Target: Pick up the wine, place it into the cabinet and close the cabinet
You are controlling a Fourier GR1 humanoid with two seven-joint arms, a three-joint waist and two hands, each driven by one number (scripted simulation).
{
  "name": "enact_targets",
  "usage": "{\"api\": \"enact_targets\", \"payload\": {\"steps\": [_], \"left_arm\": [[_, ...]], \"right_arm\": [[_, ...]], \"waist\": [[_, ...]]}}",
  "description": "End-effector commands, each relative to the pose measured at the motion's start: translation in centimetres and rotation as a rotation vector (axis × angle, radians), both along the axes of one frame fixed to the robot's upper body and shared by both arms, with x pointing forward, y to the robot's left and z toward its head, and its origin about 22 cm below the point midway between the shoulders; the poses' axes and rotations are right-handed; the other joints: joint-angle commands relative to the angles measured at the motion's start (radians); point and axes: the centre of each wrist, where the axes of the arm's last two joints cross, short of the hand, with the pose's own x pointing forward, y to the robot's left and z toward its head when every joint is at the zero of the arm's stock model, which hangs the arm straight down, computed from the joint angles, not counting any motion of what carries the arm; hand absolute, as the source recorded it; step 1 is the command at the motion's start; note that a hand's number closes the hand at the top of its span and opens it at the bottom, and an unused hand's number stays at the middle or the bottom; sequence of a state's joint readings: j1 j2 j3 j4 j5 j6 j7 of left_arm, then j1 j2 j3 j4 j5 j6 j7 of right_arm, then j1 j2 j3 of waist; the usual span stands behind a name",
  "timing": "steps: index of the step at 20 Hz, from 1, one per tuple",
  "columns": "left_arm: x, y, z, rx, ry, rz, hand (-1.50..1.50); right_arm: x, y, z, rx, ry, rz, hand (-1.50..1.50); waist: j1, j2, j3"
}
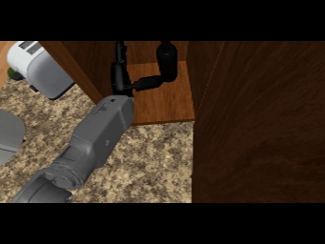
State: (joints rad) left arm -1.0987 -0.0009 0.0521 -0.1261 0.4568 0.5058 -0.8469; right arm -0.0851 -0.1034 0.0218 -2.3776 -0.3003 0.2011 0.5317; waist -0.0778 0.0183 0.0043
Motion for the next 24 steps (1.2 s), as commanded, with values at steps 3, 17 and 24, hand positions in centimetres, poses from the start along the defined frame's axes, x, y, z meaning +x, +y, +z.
{"api": "enact_targets", "payload": {"steps": [3, 17, 24], "left_arm": [[-1.6, 1.5, -3.1, -0.020, 0.020, 0.002, -1.50], [-2.3, 1.9, -4.1, -0.119, 0.007, -0.107, -1.50], [-2.5, 1.8, -4.1, -0.167, -0.015, -0.119, -1.50]], "right_arm": [[-0.9, -0.4, -0.2, 0.017, -0.017, 0.003, -1.50], [-2.2, -0.2, 1.3, -0.002, -0.018, -0.002, -1.50], [-1.2, 0.9, 0.9, 0.024, -0.007, 0.002, -1.50]], "waist": [[0.010, 0.004, -0.005], [0.015, -0.007, -0.006], [0.026, -0.017, -0.005]]}}
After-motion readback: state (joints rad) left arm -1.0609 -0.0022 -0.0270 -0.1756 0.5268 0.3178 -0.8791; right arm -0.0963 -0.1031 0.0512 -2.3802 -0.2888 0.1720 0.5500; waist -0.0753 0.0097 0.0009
